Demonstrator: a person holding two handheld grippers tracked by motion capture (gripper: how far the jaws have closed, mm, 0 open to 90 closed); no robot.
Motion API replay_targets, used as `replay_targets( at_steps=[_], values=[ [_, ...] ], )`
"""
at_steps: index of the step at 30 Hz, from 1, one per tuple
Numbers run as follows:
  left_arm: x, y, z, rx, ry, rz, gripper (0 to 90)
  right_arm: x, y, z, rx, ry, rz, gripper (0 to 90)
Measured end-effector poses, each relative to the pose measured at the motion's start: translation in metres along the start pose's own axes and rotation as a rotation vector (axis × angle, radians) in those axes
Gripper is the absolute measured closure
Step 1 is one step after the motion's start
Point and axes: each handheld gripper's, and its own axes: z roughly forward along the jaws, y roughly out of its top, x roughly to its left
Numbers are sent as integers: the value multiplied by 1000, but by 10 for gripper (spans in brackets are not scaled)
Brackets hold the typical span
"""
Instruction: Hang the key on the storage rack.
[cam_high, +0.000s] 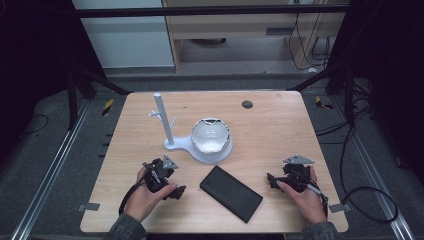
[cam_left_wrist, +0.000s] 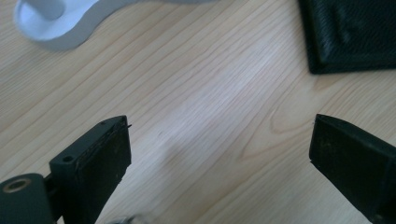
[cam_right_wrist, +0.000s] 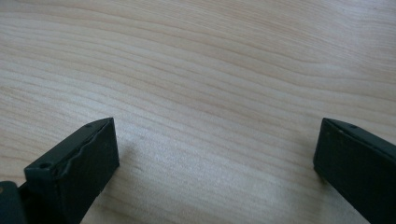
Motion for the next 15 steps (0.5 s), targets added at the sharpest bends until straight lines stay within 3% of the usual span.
replay_targets(
  at_steps=[3,7,8,11,15],
  values=[
    [6,-9,-9,26,42,-25,68,-1,5,5,-1,5,-6,4],
    [21,-28,-19,29,43,-101,110,0,8,8,3,17,-6,4],
    [21,-28,-19,29,43,-101,127,0,9,9,2,15,-16,4],
    [33,-40,-21,72,53,-153,163,1,10,9,4,22,-9,4],
    [35,-42,-23,82,52,-153,261,1,10,9,3,21,-11,5]
  ],
)
